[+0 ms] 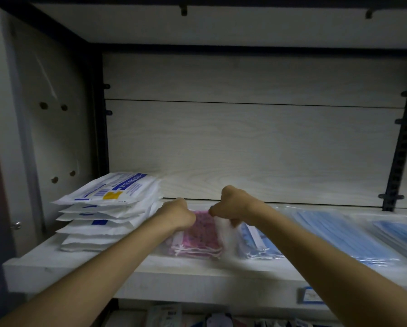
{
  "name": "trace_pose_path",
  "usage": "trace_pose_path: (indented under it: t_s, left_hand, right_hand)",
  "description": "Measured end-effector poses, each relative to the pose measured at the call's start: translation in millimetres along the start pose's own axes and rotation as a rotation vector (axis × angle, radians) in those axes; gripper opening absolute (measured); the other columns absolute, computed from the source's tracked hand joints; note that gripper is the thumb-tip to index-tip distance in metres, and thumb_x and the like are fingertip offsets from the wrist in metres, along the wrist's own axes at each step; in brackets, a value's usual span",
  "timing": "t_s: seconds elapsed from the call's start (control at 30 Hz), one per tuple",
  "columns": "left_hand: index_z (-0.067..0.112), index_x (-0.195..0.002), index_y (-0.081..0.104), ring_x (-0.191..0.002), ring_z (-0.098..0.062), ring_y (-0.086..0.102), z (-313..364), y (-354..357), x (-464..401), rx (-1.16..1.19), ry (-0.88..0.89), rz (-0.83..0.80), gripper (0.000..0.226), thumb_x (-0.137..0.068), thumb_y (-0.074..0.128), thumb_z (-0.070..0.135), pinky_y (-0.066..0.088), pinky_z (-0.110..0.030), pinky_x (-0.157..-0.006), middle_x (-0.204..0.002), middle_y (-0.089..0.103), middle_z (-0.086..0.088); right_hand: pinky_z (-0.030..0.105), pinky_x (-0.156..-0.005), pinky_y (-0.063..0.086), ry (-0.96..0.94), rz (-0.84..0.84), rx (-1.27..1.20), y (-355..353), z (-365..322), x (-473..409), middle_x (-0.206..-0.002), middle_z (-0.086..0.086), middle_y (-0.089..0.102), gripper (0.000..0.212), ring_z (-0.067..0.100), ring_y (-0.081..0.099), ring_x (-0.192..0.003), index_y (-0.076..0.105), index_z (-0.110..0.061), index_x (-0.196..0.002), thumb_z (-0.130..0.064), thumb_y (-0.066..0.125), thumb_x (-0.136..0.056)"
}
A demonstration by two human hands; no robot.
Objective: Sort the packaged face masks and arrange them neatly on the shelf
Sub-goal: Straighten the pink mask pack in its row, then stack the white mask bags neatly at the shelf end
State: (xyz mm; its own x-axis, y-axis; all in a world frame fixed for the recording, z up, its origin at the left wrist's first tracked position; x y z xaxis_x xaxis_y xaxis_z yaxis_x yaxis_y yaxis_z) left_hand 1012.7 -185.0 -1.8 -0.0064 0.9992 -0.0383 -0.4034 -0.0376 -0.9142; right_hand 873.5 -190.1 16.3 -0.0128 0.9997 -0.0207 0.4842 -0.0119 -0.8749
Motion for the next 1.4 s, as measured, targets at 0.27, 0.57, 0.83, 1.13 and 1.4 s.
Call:
trace_pose_path:
  t_s: [0.27, 0.57, 0.83, 1.13, 1.4]
  left_hand:
    - [0.013, -0.126, 0.049, -0.115, -0.025, 0.052, 17, -21, 6, -0.035, 0.118, 0.14, 0.037, -0.093, 0.047, 0.027, 0.046, -0.032, -0.093, -0.129, 0.052, -0.011]
    - [0.011, -0.115, 0.056, -0.108, -0.031, 0.053, 20, -72, 50, -0.297, 0.34, 0.578, 0.027, -0.094, 0.044, 0.023, 0.047, -0.041, -0.085, -0.117, 0.055, -0.012]
    - [0.007, -0.101, 0.062, -0.096, -0.032, 0.056, -47, -118, 46, -0.279, 0.342, 0.716, 0.021, -0.09, 0.047, 0.018, 0.047, -0.039, -0.077, -0.102, 0.06, -0.012]
    - [0.015, -0.108, 0.065, -0.099, -0.027, 0.06, -150, -157, 21, 0.154, 0.214, 0.748, 0.022, -0.093, 0.053, 0.026, 0.047, -0.033, -0.082, -0.108, 0.067, -0.007]
    - [0.015, -0.069, 0.054, -0.069, -0.021, 0.054, -210, -120, -5, 0.994, -0.145, 0.292, 0.033, -0.093, 0.052, 0.038, 0.041, -0.03, -0.067, -0.07, 0.058, -0.004]
  right_hand:
    - [0.034, -0.086, 0.051, -0.23, 0.177, 0.19, -28, -20, 9, -0.115, 0.015, 0.061, 0.027, 0.033, 0.058, -0.105, 0.06, -0.004, -0.109, -0.023, 0.057, -0.09]
    - [0.034, -0.068, 0.043, -0.507, 0.385, 0.425, -31, -65, 37, -0.104, 0.016, 0.059, 0.024, 0.037, 0.059, -0.096, 0.058, -0.004, -0.107, -0.023, 0.05, -0.095]
    - [0.033, -0.065, 0.036, -0.555, 0.454, 0.46, -12, -111, 44, -0.103, 0.016, 0.058, 0.021, 0.039, 0.057, -0.095, 0.057, -0.005, -0.102, -0.023, 0.048, -0.095]
    - [0.041, -0.082, 0.051, -0.327, 0.442, 0.141, 14, -148, 13, -0.103, 0.018, 0.068, 0.031, 0.04, 0.06, -0.098, 0.066, -0.006, -0.102, -0.03, 0.048, -0.094]
    - [0.041, -0.074, 0.056, 0.156, 0.111, -0.508, 68, -128, 4, -0.121, 0.019, 0.055, 0.055, 0.034, 0.061, -0.099, 0.047, -0.003, -0.129, -0.048, 0.043, -0.098]
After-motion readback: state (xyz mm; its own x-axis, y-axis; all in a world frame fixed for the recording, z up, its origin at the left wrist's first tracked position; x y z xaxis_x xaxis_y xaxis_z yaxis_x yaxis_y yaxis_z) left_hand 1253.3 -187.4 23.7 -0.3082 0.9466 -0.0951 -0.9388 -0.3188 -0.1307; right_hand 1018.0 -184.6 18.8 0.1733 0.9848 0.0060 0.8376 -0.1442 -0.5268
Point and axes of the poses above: each hand's wrist, its own x-axis away from the middle knuckle, its own y-axis out of the palm, z = x × y, the point moved 8 cm from there along -x, towards the middle knuckle
